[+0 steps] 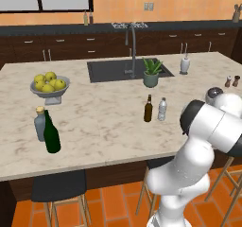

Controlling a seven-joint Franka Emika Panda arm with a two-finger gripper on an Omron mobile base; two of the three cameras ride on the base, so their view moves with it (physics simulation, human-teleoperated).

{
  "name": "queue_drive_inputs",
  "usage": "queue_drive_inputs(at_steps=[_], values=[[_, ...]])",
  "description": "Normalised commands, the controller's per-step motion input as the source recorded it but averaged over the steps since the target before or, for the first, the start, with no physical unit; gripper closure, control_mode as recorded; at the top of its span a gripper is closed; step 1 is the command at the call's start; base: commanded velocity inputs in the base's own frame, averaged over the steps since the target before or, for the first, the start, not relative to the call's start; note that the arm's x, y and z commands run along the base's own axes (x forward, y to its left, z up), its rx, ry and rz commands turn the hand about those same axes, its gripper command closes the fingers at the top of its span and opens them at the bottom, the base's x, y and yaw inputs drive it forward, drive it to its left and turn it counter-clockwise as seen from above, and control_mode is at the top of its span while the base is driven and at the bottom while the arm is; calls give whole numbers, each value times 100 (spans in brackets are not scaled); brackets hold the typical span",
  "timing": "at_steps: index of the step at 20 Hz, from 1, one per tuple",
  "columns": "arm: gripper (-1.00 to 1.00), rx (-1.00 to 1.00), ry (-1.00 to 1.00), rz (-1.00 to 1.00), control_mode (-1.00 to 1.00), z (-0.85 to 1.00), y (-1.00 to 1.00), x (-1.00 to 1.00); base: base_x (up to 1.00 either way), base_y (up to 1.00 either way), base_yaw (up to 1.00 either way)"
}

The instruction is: Move the plastic bottles in the middle to the plastics group, and the glass bottles in the middle to the glass group.

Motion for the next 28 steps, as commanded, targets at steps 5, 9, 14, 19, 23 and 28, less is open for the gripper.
queue_drive_inputs(at_steps=[5,9,14,19,23,28], values=[[100,10,-4,-1,-100,8,-93,28,0,0,0],[100,18,-2,-6,-100,14,-86,27,0,0,0],[100,21,0,-16,-100,31,-72,29,0,0,0],[100,16,-2,-21,-100,6,-70,14,0,0,0],[100,3,0,-32,-100,0,-33,25,0,0,0],[100,0,-9,-32,-100,0,-19,39,0,0,0]])
